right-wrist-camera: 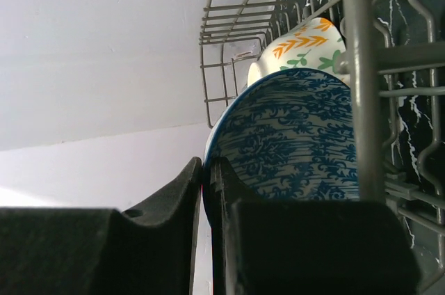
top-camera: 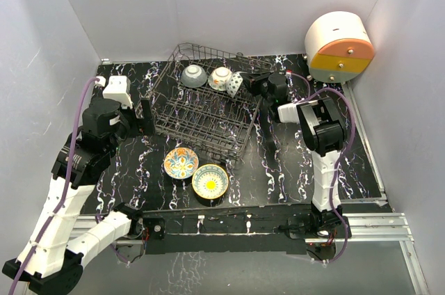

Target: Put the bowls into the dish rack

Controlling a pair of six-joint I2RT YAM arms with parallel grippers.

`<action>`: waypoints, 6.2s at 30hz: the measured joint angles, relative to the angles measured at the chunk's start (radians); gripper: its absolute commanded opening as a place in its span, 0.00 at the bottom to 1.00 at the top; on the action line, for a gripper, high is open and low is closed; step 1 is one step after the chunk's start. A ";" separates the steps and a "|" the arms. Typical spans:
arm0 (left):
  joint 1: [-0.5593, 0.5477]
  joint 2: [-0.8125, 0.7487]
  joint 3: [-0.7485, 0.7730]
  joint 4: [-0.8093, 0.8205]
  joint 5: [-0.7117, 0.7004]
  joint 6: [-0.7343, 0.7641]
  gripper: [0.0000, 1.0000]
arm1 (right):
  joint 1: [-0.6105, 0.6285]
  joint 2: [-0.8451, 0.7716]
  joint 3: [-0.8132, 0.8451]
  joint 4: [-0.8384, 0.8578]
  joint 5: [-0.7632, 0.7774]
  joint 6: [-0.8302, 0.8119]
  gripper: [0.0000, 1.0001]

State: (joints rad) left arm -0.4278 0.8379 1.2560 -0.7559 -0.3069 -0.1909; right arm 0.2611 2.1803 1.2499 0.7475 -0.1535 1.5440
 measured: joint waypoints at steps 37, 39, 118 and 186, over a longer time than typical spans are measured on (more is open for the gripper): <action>0.000 -0.019 -0.013 -0.001 0.005 -0.011 0.96 | -0.067 -0.268 0.035 -0.666 0.185 -0.174 0.39; 0.000 -0.021 -0.013 -0.003 0.006 -0.011 0.96 | -0.067 -0.272 0.035 -0.687 0.188 -0.187 0.39; 0.000 -0.110 0.528 -0.377 -0.362 -0.162 0.95 | 0.996 0.054 0.685 -1.555 0.393 -1.106 0.56; 0.000 -0.144 0.436 -0.291 -0.356 -0.046 0.96 | 0.457 0.371 0.836 -0.333 -0.290 -0.266 0.08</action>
State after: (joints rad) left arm -0.4278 0.6941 1.6924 -1.0470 -0.6624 -0.2367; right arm 0.7177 2.5511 2.0857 0.4145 -0.4435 1.2781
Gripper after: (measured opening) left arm 0.957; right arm 0.124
